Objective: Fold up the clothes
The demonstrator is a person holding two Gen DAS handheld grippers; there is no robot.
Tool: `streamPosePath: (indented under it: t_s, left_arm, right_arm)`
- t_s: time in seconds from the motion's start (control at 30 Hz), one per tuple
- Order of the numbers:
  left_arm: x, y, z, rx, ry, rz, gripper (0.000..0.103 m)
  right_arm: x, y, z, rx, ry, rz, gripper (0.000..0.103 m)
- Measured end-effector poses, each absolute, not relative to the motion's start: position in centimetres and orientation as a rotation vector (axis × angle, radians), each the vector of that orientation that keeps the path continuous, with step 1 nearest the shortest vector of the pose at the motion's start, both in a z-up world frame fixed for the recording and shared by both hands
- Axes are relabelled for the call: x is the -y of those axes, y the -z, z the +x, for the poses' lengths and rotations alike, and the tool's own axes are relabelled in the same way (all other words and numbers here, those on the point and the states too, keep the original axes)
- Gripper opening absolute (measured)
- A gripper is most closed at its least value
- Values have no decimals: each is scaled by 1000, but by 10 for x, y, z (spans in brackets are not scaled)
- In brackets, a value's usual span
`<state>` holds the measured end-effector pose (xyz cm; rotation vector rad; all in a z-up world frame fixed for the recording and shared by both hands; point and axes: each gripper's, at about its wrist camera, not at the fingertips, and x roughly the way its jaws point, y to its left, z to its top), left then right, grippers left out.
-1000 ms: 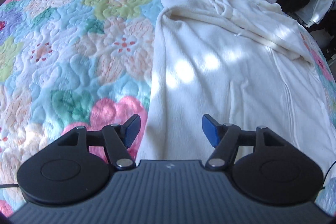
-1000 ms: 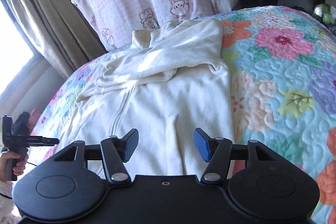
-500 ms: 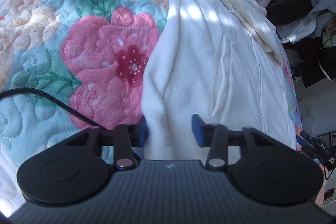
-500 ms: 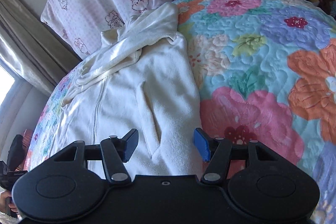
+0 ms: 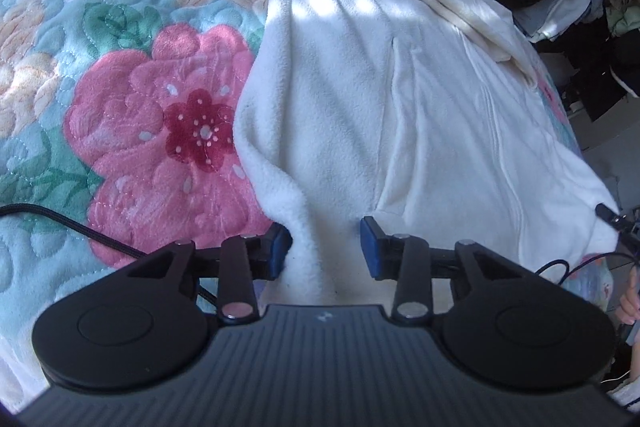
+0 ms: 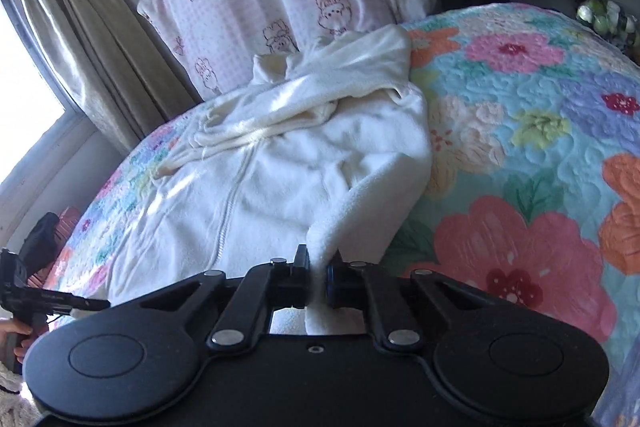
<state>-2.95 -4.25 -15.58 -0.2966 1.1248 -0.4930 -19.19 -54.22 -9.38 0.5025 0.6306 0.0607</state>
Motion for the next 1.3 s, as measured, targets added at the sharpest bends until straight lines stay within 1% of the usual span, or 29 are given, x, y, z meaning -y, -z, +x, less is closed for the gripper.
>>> streamPosePath:
  t_s: [0.03,0.27,0.4,0.43,0.5,0.57,0.6,0.63,0.7,0.73,0.77,0.8,0.83,0.87,0.97,1.07,1.1,1.13,1.17,1.2,1.23,1.27,1.3]
  left_arm:
    - [40,153,-30,-1105,501,-316,10]
    - [19,122,-29,-910,627,-535,10]
    - [32,131,-19,-936,628,-540,11]
    - [37,136,-19,-959,624,-533,13]
    - [46,144,-20,-1022,578,-467,25]
    - [55,154,-23,-1111,495,-351,78]
    - [57,160,-26,-1137,479,-308,78]
    - [57,161,-30,-1122,483,-290,78]
    - [54,161,-30,-1115,480,-319,76]
    - [51,161,-28,-1110,489,-349,67]
    - [47,161,-26,-1102,504,-382,37]
    - [45,161,-26,-1094,509,-425,21]
    - [43,161,-26,-1087,511,-472,16]
    - [42,161,-26,-1079,512,-519,16]
    - [42,156,-28,-1048,505,-550,16]
    - [47,160,-26,-1064,504,-541,19]
    - [48,162,-24,-1077,499,-545,20]
    - [48,165,-23,-1095,496,-554,30]
    - [48,167,-21,-1107,497,-564,44]
    - [48,169,-21,-1107,500,-582,45]
    - [48,170,-21,-1099,502,-586,42]
    - [48,169,-22,-1088,505,-571,29]
    - [48,167,-23,-1072,512,-561,16]
  right_arm:
    - [541,90,-191,-608,-72,514,11]
    - [520,57,-170,-542,-117,466,11]
    - [507,41,-142,-540,-126,385,11]
    - [502,39,-134,-545,-125,361,11]
    - [491,36,-117,-565,-120,305,11]
    - [480,34,-103,-577,-132,273,11]
    - [476,34,-99,-581,-139,264,11]
    - [472,35,-95,-585,-146,256,11]
    - [464,35,-86,-593,-161,238,11]
    - [461,36,-83,-597,-168,235,11]
    - [460,38,-82,-602,-175,246,11]
    - [459,41,-81,-606,-178,258,11]
    - [459,44,-81,-611,-172,277,12]
    - [461,48,-82,-616,-155,304,15]
    - [469,60,-77,-651,-107,450,17]
    - [462,61,-75,-680,-98,427,18]
    - [459,61,-75,-708,-90,404,22]
    - [455,62,-76,-741,-86,382,37]
    - [452,64,-78,-767,-83,362,47]
    - [450,67,-82,-786,-85,340,47]
    - [449,69,-86,-791,-95,324,45]
    - [447,72,-90,-796,-105,308,24]
    - [446,73,-94,-794,-111,290,10]
